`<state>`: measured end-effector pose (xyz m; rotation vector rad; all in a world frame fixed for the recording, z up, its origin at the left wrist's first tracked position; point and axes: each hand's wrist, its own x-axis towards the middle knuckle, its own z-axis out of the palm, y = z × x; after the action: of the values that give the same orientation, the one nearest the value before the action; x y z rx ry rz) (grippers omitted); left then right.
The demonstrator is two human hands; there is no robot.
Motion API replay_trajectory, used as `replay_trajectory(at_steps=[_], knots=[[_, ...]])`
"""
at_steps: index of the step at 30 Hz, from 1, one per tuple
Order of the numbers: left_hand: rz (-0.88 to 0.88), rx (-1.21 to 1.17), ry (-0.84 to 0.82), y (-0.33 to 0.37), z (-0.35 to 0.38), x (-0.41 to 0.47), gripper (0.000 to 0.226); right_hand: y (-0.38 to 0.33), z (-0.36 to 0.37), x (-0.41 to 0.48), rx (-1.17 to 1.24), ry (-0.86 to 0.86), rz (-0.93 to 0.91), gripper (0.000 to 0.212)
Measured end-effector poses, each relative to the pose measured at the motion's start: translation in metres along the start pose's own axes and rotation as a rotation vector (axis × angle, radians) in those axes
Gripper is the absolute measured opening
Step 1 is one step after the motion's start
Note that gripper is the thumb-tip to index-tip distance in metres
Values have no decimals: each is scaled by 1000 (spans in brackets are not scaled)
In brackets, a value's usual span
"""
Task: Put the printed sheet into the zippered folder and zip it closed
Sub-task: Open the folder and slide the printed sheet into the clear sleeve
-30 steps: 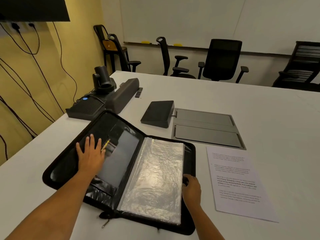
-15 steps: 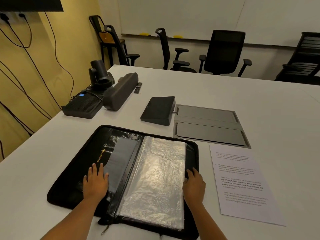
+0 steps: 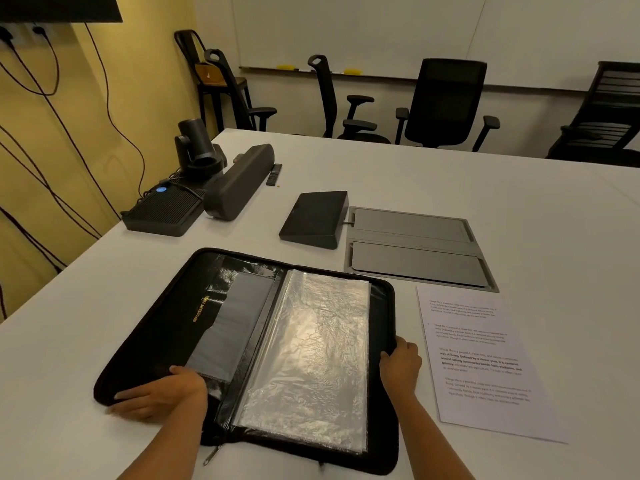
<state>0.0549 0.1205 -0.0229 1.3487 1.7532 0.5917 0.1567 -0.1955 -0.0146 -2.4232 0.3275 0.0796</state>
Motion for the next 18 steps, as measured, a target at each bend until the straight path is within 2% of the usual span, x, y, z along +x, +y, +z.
replay_trajectory(at_steps=[3, 7, 10, 14, 18], knots=[[-49, -96, 8, -1, -5, 7, 80, 2, -5, 2, -6, -40, 42, 45], [-82, -264, -4, 4, -8, -11, 57, 2, -6, 1, 61, -102, 75, 43], [-134, -393, -45, 11, -12, -31, 50, 0, -6, -3, 71, -131, 83, 42], [26, -508, -48, 32, -10, -40, 46, -1, -6, -2, 93, -138, 72, 40], [214, -555, -82, 61, -8, -41, 43, -4, -5, -3, 78, -40, 49, 42]])
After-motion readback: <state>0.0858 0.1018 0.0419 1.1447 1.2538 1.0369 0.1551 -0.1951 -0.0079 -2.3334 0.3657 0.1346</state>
